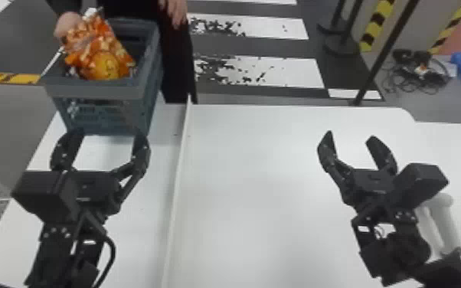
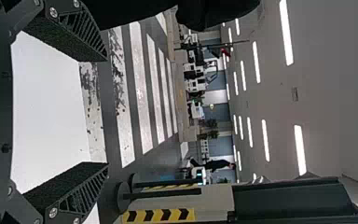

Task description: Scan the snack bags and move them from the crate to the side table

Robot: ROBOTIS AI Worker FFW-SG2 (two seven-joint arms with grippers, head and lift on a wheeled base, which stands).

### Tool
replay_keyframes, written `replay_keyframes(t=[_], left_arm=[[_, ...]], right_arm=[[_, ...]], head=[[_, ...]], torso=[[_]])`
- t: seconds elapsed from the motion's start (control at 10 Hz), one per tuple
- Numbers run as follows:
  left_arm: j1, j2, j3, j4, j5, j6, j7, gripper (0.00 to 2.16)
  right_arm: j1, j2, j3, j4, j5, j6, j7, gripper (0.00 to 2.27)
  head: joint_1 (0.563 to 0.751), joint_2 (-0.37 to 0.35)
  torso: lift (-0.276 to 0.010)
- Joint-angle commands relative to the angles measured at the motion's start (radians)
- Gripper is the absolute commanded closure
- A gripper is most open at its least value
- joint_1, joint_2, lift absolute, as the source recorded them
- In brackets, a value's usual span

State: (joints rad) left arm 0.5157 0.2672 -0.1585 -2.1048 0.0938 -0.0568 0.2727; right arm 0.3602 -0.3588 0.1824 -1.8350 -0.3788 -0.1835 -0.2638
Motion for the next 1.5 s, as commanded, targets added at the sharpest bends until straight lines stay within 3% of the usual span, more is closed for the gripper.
replay_keyframes(t=[0.0, 0.8, 1.0, 1.1, 1.3, 1.4], left_arm=[[0.006, 0.001, 0.010, 0.000, 0.009, -0.018, -0.001, 0.14], [0.029, 0.004, 0.053, -0.011, 0.035, -0.054, -0.033, 0.13], [0.043, 0.004, 0.089, -0.035, 0.078, -0.036, -0.026, 0.13], [0.047, 0.001, 0.123, -0.073, 0.130, 0.087, -0.032, 0.13], [0.049, -0.003, 0.149, -0.118, 0.172, 0.219, -0.023, 0.13], [0.043, -0.009, 0.163, -0.147, 0.190, 0.335, -0.020, 0.13]], right_arm=[[0.002, 0.000, -0.003, 0.000, 0.001, 0.002, 0.000, 0.14], [-0.003, 0.001, -0.006, 0.008, -0.002, 0.045, 0.000, 0.14], [-0.001, 0.000, -0.006, 0.008, -0.003, 0.057, 0.000, 0.14], [-0.001, 0.000, -0.006, 0.010, -0.003, 0.060, 0.000, 0.14], [-0.001, -0.002, -0.006, 0.011, -0.020, 0.072, 0.000, 0.14], [0.000, -0.002, -0.006, 0.011, -0.026, 0.072, 0.000, 0.14]], head=[[0.695, -0.050], [0.695, -0.039], [0.695, -0.026], [0.695, -0.020], [0.695, 0.006], [0.695, 0.014]], torso=[[-0.087], [-0.087], [-0.087], [-0.087], [-0.087], [-0.087]])
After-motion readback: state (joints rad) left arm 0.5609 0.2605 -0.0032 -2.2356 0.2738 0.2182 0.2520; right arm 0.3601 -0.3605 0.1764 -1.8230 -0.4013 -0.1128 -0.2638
